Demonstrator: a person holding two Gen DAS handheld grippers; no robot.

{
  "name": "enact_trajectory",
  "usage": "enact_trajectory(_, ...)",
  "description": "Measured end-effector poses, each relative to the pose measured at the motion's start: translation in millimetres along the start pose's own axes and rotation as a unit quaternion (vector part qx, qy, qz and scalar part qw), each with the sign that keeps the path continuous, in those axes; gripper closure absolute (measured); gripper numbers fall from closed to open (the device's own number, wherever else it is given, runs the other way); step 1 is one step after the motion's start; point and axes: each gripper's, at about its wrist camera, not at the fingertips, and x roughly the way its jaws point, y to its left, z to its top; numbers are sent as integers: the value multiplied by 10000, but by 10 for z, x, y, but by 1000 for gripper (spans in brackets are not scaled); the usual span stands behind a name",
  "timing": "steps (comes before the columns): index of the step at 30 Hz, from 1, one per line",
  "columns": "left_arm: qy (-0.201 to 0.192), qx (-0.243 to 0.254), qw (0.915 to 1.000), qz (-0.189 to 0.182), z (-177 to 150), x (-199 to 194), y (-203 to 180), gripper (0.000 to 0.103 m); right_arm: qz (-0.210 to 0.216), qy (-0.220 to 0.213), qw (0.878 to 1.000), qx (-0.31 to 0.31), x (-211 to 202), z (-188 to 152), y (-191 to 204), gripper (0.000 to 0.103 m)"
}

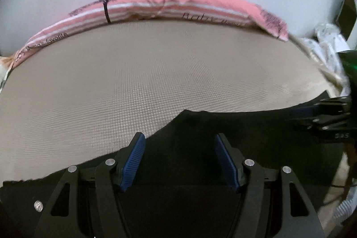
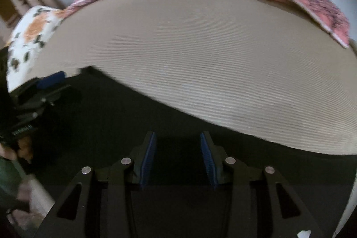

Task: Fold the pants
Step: 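Grasp the trouser hem with the right tool and fold it toward the left tool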

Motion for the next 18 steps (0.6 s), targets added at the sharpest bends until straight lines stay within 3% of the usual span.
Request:
enact_trajectory(4,94,-92,9998,115,56,231,-21,34,-166,-131,9995,250,-20,-9,-318,67)
enact_trajectory(6,152,-178,9995,193,115,278,-24,32,-246,-184,9985,447,-37,-27,-513,63)
enact_trajectory(12,145,-100,9985,527,163,212,-98,31,308,-397,9923,1134,-319,-117,-1027,58)
enact_trajectory(18,-98,-243,9980,568,64,-209,-142,31,800,-628,9799,1716,-877,-582,-1873,58)
